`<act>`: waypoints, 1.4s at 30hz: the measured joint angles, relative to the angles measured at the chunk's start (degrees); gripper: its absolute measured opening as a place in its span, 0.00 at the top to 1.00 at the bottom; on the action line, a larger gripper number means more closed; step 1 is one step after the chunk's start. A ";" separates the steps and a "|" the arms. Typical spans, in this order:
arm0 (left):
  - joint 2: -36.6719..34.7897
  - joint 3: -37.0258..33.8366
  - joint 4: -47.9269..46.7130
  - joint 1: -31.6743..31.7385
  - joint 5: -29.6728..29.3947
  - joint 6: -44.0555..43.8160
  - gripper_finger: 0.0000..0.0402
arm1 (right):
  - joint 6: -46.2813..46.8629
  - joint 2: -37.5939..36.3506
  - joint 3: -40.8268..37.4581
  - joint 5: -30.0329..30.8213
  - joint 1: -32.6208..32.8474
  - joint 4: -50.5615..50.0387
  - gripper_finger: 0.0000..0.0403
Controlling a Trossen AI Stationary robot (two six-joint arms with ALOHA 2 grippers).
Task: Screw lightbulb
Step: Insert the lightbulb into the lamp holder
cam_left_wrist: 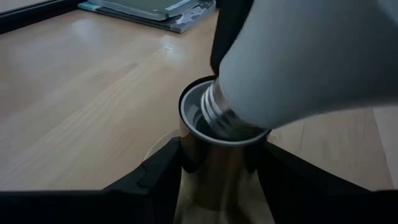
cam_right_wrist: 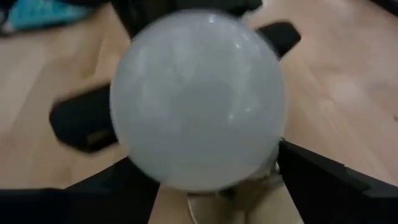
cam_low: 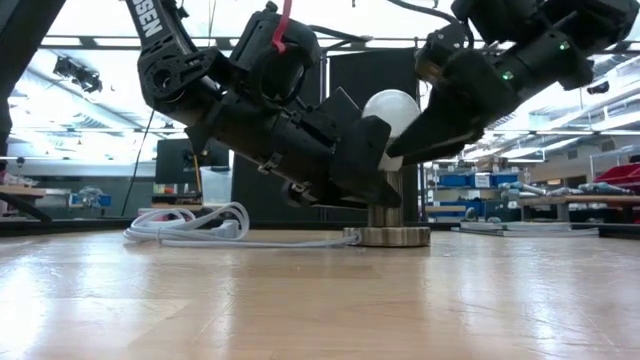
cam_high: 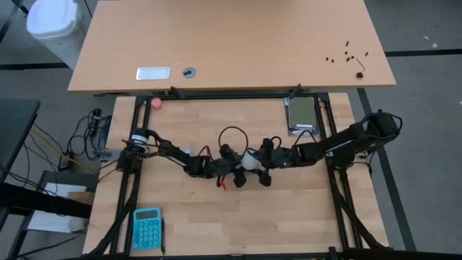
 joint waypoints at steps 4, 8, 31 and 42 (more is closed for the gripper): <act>0.00 0.02 0.28 0.00 1.95 1.20 0.51 | -3.32 -2.10 -0.23 -0.83 -0.78 -3.49 0.20; 0.00 0.02 0.52 -0.03 3.49 2.59 0.51 | -5.86 -3.35 -0.28 -3.41 -2.92 -3.12 0.20; 0.00 -0.02 1.77 -0.07 5.00 4.50 0.51 | -9.92 1.55 2.85 -6.48 -4.66 1.25 0.20; 0.00 -0.02 1.74 -0.11 4.87 4.45 0.51 | -11.02 0.09 4.52 -5.99 -4.67 -1.61 0.20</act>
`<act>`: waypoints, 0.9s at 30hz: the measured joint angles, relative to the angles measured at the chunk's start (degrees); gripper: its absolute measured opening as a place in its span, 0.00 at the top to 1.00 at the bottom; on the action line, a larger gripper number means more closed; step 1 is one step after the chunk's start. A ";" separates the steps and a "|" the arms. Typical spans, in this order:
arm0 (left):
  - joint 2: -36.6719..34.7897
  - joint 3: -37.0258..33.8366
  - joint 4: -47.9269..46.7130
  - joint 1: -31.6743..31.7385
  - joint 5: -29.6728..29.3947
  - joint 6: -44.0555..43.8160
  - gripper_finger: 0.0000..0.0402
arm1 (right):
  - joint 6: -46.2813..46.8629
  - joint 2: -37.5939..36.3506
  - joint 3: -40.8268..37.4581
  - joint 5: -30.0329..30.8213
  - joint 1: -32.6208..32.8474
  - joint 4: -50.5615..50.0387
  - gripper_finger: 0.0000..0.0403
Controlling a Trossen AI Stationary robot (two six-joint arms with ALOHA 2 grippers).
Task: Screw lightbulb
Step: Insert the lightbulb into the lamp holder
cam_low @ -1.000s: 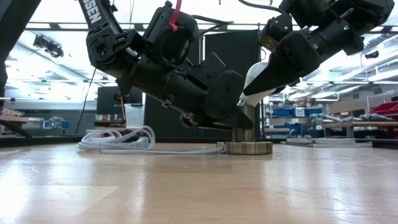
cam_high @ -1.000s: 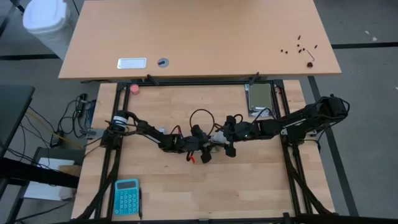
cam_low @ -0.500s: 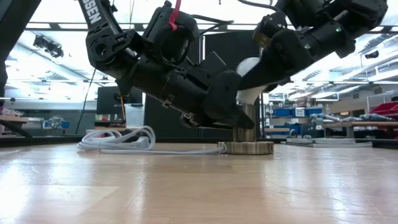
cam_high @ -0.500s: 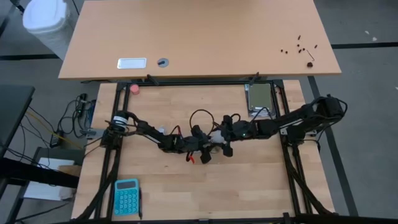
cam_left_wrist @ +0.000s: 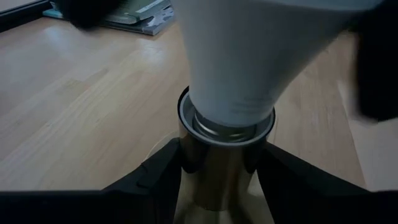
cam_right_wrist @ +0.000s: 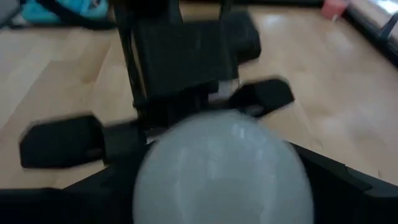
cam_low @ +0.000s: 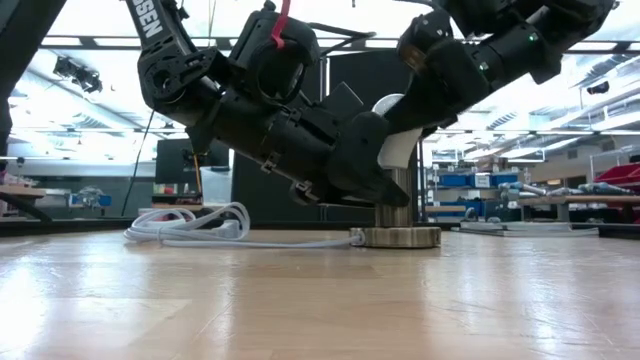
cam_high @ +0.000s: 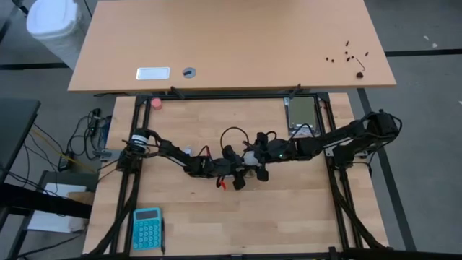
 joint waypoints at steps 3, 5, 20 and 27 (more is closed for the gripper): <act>0.00 0.00 -0.19 -0.04 -0.02 0.01 0.51 | -0.38 -0.96 0.02 -0.02 -0.40 0.50 0.20; 0.00 0.00 -0.27 -0.04 -0.07 0.00 0.51 | -0.40 -2.04 0.02 -0.03 -0.71 -0.43 0.20; 0.00 0.00 0.24 -0.04 -0.04 -0.69 0.51 | -1.51 -4.80 0.00 -1.70 -1.26 3.45 0.20; 0.00 0.00 -0.13 -0.04 -0.07 -1.71 0.51 | -3.37 -11.00 0.08 -1.67 -2.53 2.17 0.20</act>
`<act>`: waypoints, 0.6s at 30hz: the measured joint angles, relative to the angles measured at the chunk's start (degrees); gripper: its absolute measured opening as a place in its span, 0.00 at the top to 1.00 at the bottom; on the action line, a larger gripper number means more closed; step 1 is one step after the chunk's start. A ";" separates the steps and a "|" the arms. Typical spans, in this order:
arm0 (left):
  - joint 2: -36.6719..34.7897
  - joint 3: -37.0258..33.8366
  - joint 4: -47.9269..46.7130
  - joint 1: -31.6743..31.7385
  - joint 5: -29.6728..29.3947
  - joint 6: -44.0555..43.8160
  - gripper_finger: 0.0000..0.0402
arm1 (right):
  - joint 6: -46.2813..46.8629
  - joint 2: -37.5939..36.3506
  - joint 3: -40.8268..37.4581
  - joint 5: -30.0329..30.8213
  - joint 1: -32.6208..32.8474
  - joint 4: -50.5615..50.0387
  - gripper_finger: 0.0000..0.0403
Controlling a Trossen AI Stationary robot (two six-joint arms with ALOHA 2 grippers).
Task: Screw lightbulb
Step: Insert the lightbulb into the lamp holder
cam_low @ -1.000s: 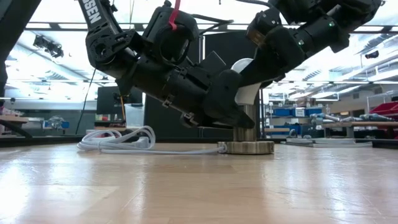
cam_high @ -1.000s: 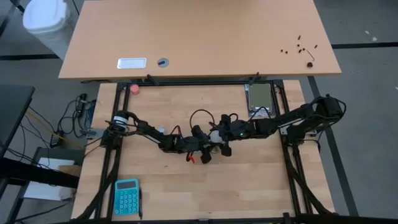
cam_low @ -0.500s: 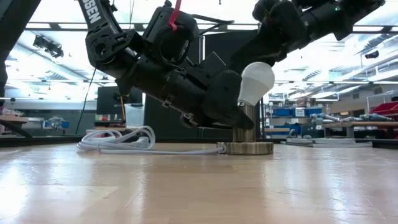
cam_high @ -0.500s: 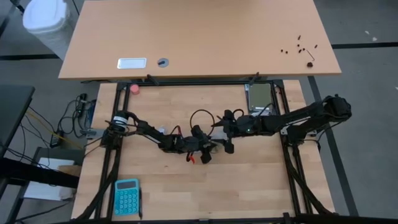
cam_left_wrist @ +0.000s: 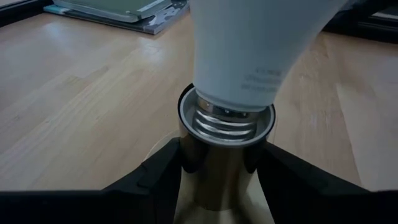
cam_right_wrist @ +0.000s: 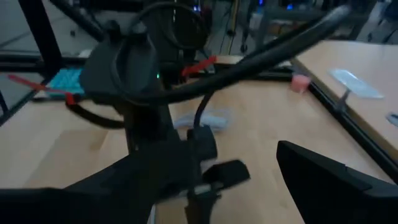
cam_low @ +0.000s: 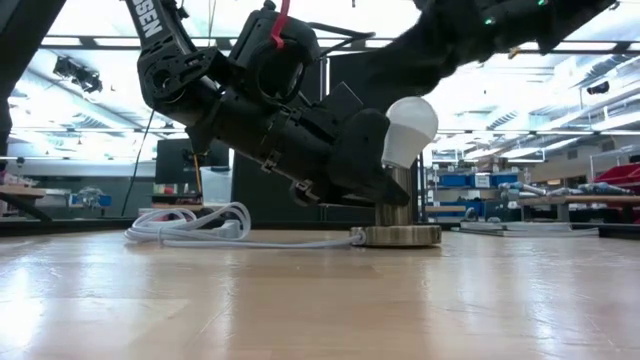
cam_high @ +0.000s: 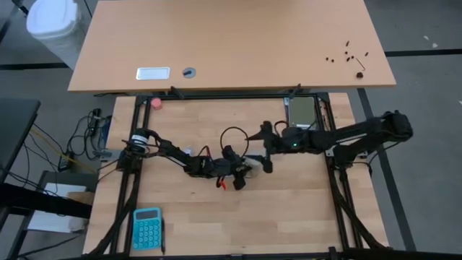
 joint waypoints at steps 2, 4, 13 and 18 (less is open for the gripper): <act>0.00 0.00 -0.15 0.00 0.00 0.00 0.51 | 0.40 -3.37 0.01 1.08 0.00 -6.03 0.20; 0.00 0.00 -0.21 0.00 0.03 0.02 0.51 | 2.01 -7.35 -0.11 3.00 0.71 -13.23 0.20; 0.00 0.00 -0.20 0.00 0.94 0.11 0.51 | 17.54 -19.59 -16.32 12.41 6.41 -16.07 0.20; 0.00 0.00 -0.22 0.00 1.11 0.22 0.51 | 24.69 -15.98 -24.06 13.07 8.34 -0.35 0.20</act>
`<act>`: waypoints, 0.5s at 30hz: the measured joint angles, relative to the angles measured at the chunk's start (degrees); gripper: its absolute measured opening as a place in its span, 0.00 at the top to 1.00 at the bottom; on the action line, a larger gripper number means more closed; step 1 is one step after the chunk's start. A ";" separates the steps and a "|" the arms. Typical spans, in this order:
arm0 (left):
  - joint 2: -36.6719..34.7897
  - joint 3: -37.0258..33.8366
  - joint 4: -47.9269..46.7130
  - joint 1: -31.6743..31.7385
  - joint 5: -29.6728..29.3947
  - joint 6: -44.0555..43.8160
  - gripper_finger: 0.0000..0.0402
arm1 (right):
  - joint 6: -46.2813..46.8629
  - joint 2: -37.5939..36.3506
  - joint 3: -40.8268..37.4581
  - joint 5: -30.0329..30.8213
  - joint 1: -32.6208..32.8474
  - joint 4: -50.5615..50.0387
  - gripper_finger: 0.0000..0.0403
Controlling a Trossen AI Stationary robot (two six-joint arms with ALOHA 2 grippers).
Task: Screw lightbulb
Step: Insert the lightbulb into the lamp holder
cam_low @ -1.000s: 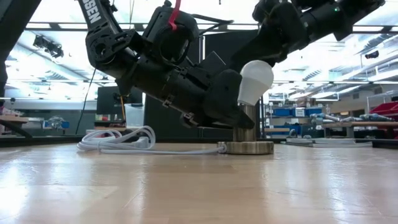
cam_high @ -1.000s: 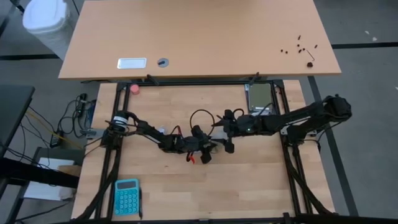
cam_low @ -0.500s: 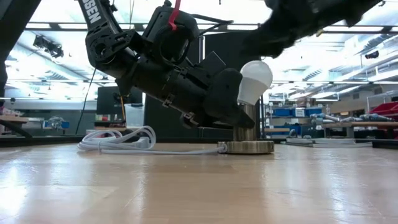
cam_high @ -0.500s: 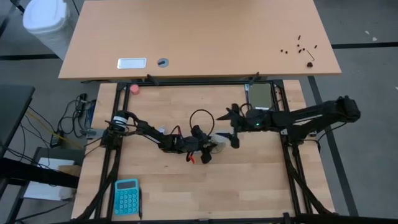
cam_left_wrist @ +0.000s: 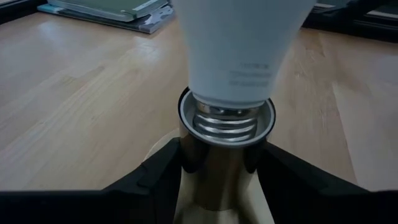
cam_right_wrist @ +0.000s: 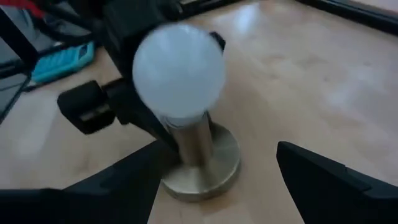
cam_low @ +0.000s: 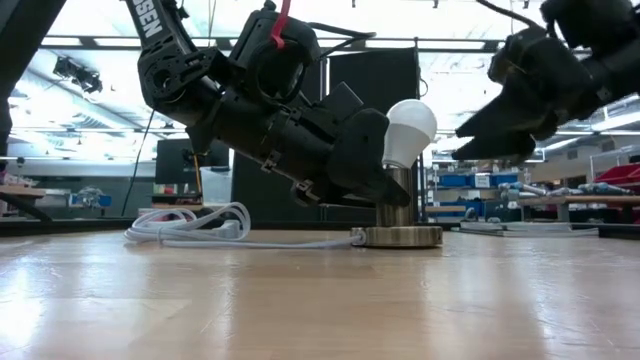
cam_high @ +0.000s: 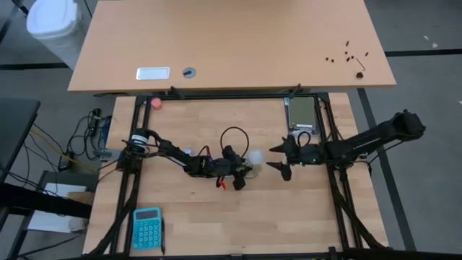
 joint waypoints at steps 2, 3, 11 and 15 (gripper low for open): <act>0.00 0.00 -0.02 0.00 0.00 0.00 0.51 | -0.27 2.75 -0.41 1.07 0.72 2.60 0.20; 0.00 0.00 -0.02 0.00 0.02 0.00 0.51 | -0.92 4.08 -0.08 1.74 0.93 3.72 0.20; 0.00 0.00 -0.07 0.00 0.02 0.00 0.51 | -8.11 15.62 4.94 -0.08 -0.26 10.37 0.23; 0.00 0.00 -0.15 0.00 0.00 -0.35 0.51 | -9.42 19.51 7.55 -2.74 -0.18 11.11 0.23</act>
